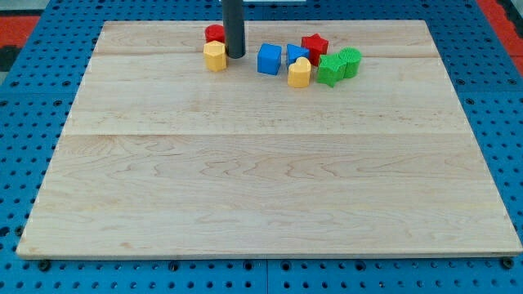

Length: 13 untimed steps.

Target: Push the blue blocks slightly towards the right

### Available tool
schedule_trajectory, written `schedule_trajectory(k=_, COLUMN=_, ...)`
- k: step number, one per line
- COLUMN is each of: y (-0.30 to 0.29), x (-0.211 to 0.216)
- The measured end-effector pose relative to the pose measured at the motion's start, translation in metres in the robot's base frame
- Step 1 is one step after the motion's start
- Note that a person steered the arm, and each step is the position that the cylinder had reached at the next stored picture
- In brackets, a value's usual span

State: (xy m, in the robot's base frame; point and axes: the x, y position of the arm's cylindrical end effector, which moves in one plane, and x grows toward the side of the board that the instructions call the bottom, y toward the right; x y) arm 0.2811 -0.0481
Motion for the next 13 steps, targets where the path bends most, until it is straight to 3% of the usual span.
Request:
schedule_trajectory(k=2, y=0.118, x=0.009)
schedule_trajectory(k=5, y=0.156, x=0.013)
schedule_trajectory(k=6, y=0.095, x=0.031)
schedule_trajectory(k=7, y=0.043, x=0.081)
schedule_trajectory(k=8, y=0.069, x=0.114)
schedule_trajectory(k=9, y=0.118, x=0.106)
schedule_trajectory(k=10, y=0.123, x=0.074)
schedule_trajectory(k=12, y=0.167, x=0.061)
schedule_trajectory(k=13, y=0.157, x=0.059)
